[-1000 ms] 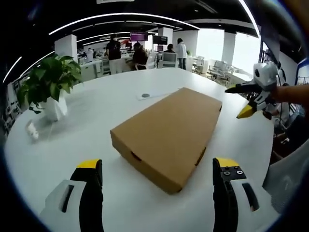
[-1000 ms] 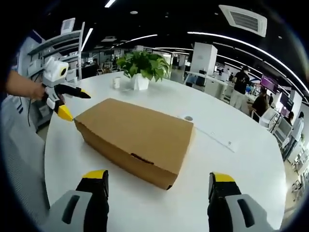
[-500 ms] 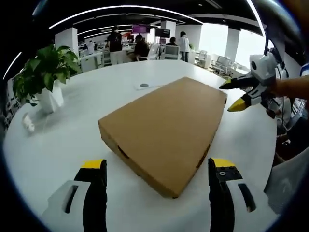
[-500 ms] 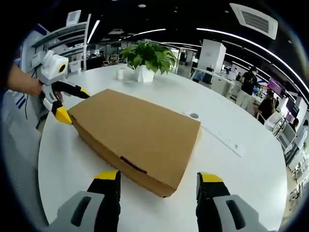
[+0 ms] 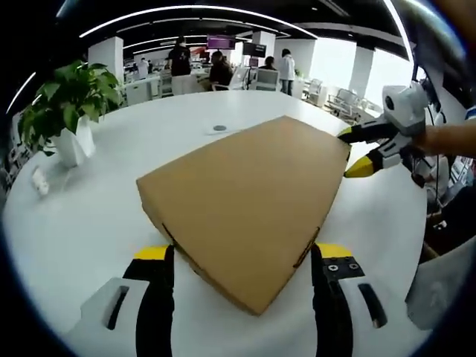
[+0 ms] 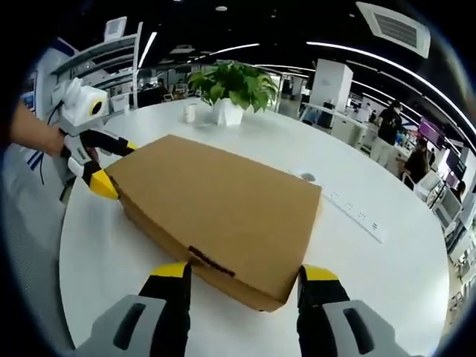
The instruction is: Operate the shoe box by opening the lid, removing the specified soft item, and placing it in the target area until the item is outside and the box remains undamaged.
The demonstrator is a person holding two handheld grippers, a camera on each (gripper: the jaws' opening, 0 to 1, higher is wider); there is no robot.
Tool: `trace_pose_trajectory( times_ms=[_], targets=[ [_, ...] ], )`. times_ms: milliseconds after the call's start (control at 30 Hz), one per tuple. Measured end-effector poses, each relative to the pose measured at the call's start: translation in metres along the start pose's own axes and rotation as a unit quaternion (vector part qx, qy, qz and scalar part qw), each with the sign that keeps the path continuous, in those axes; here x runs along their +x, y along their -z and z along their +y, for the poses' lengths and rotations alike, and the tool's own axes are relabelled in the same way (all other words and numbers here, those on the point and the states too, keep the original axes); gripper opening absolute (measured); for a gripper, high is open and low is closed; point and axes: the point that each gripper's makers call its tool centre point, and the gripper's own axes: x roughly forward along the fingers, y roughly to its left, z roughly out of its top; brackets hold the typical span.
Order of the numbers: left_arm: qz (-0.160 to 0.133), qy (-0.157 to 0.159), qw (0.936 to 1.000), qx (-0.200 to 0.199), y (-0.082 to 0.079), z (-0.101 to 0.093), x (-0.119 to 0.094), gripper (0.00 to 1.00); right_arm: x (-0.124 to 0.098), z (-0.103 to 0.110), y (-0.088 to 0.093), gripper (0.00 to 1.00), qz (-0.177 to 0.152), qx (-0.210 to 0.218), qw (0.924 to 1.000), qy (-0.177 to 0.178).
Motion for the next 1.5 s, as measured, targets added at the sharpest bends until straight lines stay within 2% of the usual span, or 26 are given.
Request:
trace_pose_trajectory(
  times_ms=[267,667,1067,1500],
  targets=[
    [-0.001,0.001,1.0,0.003,0.001,0.002,-0.001,0.76,0.0,0.006,-0.001,0.57,-0.001,0.009,0.9999,0.009],
    [0.012,0.027,0.9992,0.027,0.006,0.018,-0.009,0.74,-0.004,0.03,-0.003,0.53,-0.014,0.03,0.9991,0.026],
    [0.024,0.053,0.9967,0.056,0.014,0.037,-0.02,0.72,-0.007,0.061,-0.005,0.51,-0.029,0.065,0.9958,0.057],
    [0.039,0.084,0.9919,0.087,0.026,0.051,-0.038,0.7,-0.015,0.103,-0.001,0.47,-0.025,0.054,0.996,0.066]
  ],
)
